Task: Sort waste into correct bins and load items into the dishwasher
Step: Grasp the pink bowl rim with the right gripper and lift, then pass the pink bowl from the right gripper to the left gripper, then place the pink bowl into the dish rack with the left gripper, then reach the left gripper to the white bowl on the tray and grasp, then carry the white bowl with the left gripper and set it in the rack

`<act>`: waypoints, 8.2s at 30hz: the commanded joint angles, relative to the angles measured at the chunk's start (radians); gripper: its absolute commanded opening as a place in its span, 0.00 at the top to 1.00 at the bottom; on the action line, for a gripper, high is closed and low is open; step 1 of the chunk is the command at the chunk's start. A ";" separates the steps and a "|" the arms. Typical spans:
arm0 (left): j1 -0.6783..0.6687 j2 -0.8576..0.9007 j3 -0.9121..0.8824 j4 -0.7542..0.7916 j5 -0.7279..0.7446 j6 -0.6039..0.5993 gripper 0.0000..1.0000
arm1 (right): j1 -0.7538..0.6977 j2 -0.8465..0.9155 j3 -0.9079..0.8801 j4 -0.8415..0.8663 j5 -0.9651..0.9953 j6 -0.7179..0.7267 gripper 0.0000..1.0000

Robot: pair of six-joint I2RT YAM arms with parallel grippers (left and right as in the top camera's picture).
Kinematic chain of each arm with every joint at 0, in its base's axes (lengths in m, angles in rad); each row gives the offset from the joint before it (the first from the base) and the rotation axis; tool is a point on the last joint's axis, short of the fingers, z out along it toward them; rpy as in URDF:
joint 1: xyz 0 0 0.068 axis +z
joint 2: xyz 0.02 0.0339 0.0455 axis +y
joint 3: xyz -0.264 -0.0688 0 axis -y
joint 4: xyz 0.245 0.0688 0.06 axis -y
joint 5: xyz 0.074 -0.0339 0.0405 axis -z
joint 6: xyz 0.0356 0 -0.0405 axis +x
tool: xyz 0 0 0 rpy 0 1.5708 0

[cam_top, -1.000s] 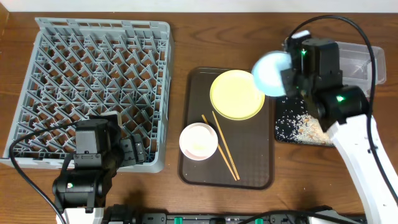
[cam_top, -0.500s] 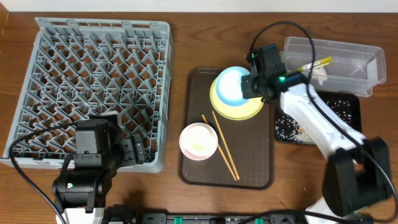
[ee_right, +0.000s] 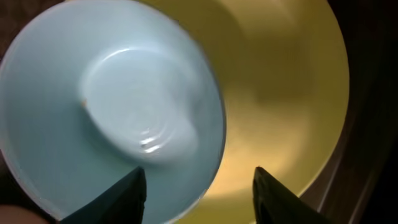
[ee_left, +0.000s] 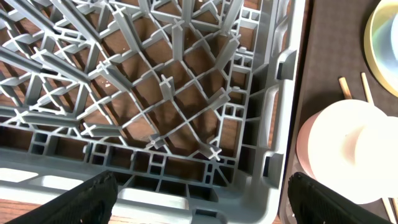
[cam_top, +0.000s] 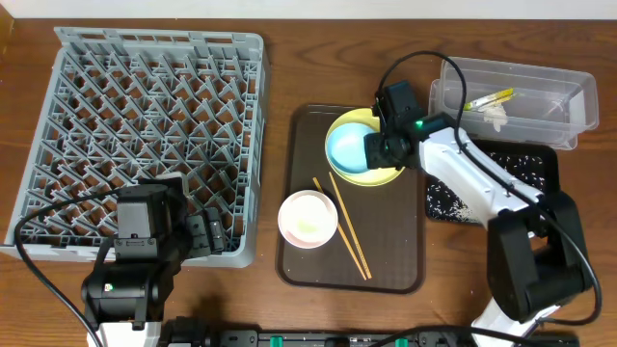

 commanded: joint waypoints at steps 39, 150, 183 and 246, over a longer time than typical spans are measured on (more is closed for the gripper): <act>0.002 0.048 0.009 0.257 0.586 -0.079 0.11 | 0.052 -0.284 0.099 -0.193 -0.196 0.060 0.99; 0.283 0.530 0.235 -0.029 -0.062 0.022 0.83 | -0.214 -0.436 0.126 -0.594 -0.040 -0.236 0.34; -0.367 0.496 0.301 0.067 0.153 -0.096 0.11 | -0.311 -0.436 0.126 -0.610 -0.026 -0.071 0.01; 0.346 0.927 0.348 0.510 1.380 0.021 0.92 | -0.311 -0.436 0.126 -0.639 -0.025 -0.071 0.01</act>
